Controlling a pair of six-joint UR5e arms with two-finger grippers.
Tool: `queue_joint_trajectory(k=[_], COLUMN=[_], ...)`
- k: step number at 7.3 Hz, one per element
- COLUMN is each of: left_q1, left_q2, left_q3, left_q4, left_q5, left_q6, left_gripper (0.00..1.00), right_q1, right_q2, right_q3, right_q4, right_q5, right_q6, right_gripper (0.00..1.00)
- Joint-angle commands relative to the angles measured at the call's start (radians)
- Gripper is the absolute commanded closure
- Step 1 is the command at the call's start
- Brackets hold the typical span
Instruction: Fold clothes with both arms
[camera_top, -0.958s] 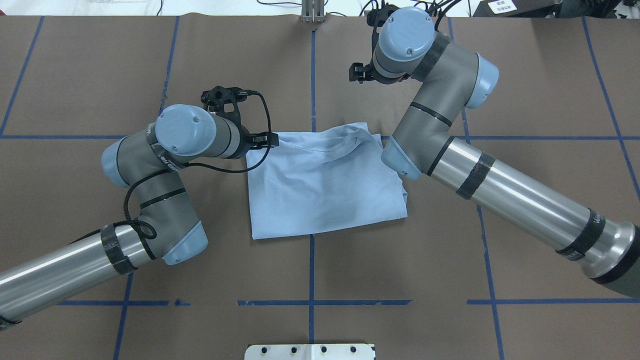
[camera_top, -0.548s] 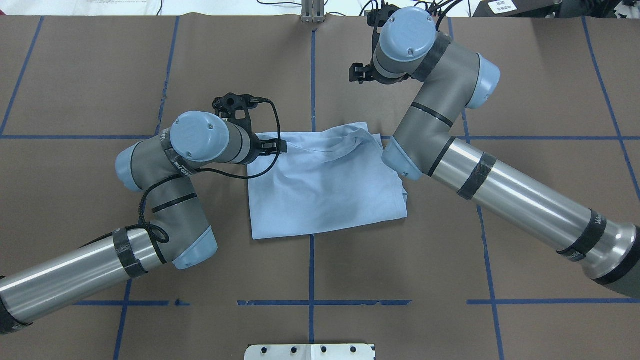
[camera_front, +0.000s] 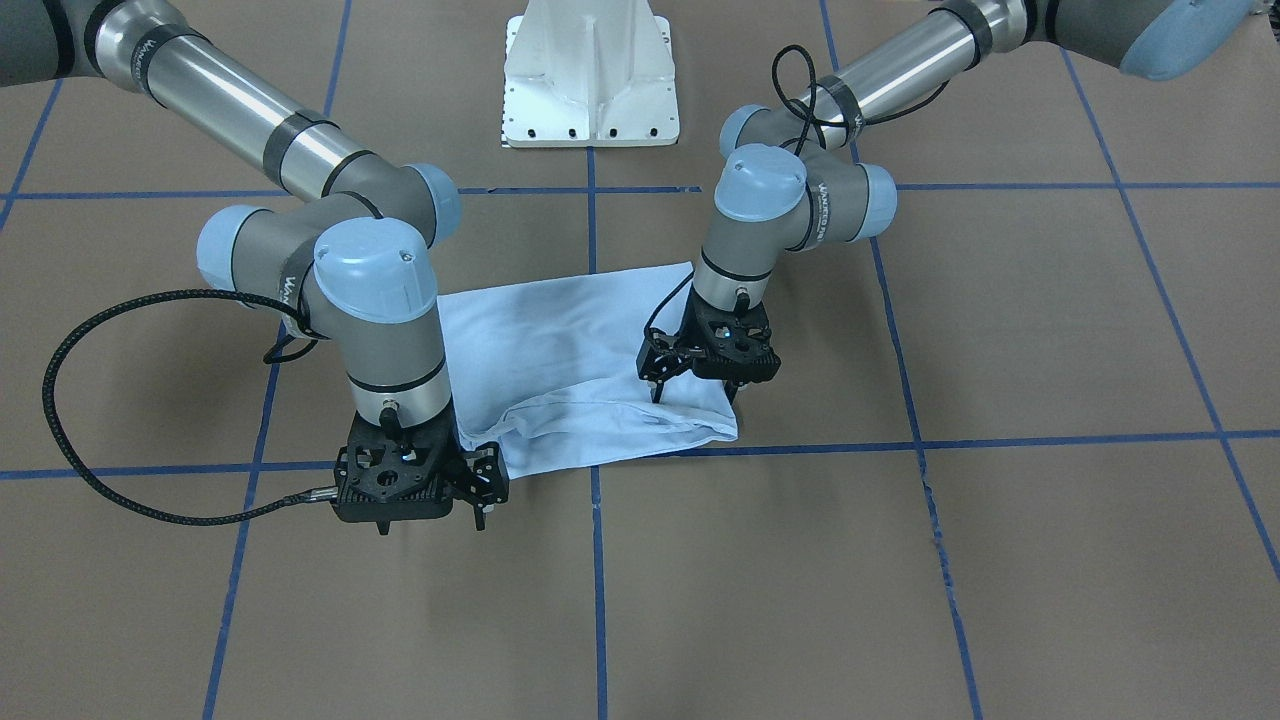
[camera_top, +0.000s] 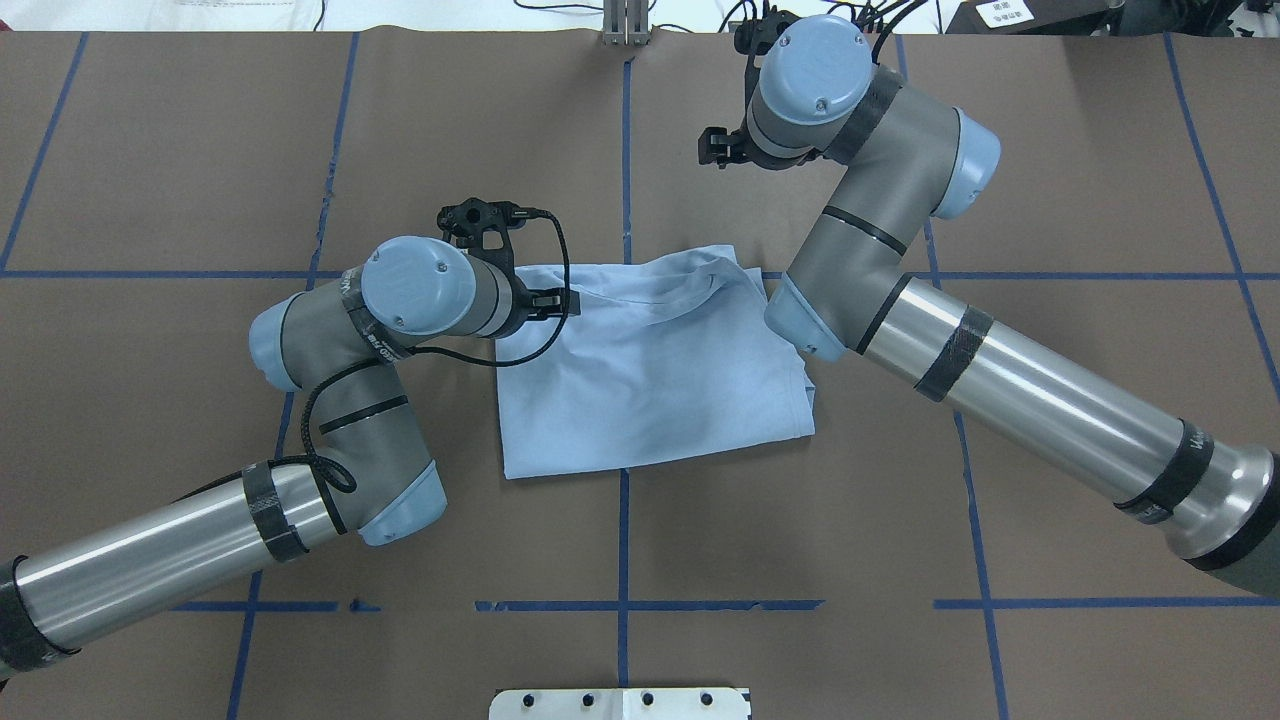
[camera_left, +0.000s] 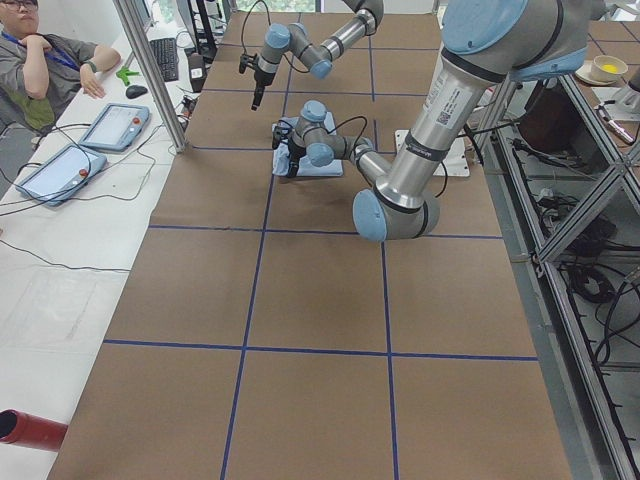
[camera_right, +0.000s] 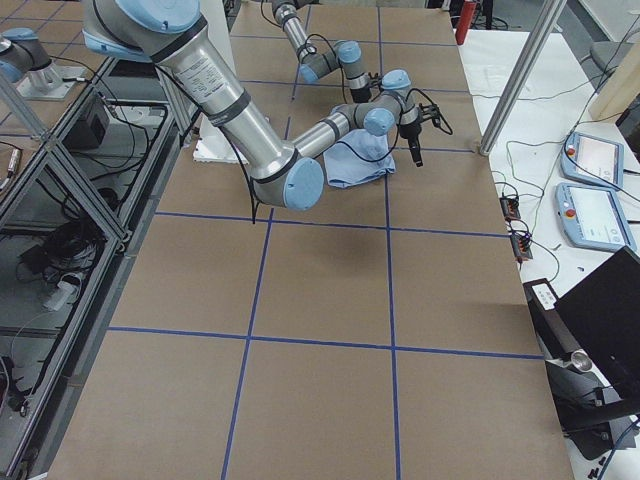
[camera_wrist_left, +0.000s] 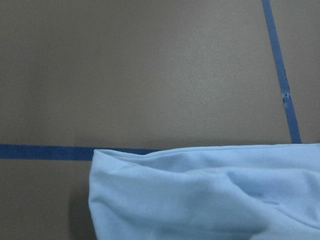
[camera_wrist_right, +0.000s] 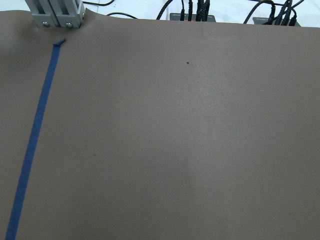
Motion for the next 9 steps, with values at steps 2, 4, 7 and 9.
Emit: queue_joint_trajectory(k=[2, 4, 7, 9], left_q1=[-0.062, -0.112, -0.183, -0.183], left_q2=[-0.012, -0.012, 0.015, 0.017], left_q3=[0.052, 0.07, -0.046, -0.046], left_q4=[0.001, 0.021, 0.007, 0.005], left_q5=[0.031, 0.019, -0.144, -0.144], left_q6=[0.011, 0.075, 0.155, 0.152], left_gripper=[0.0, 0.0, 0.0, 0.0], right_q1=[0.0, -0.026, -0.135, -0.184], right_q2=[-0.003, -0.008, -0.003, -0.026], right_q3=[0.008, 0.041, 0.072, 0.063], right_q4=[0.001, -0.002, -0.013, -0.013], right_q5=[0.0, -0.002, -0.059, -0.124], right_q6=[0.005, 0.027, 0.277, 0.284], right_gripper=[0.0, 0.0, 0.14, 0.27])
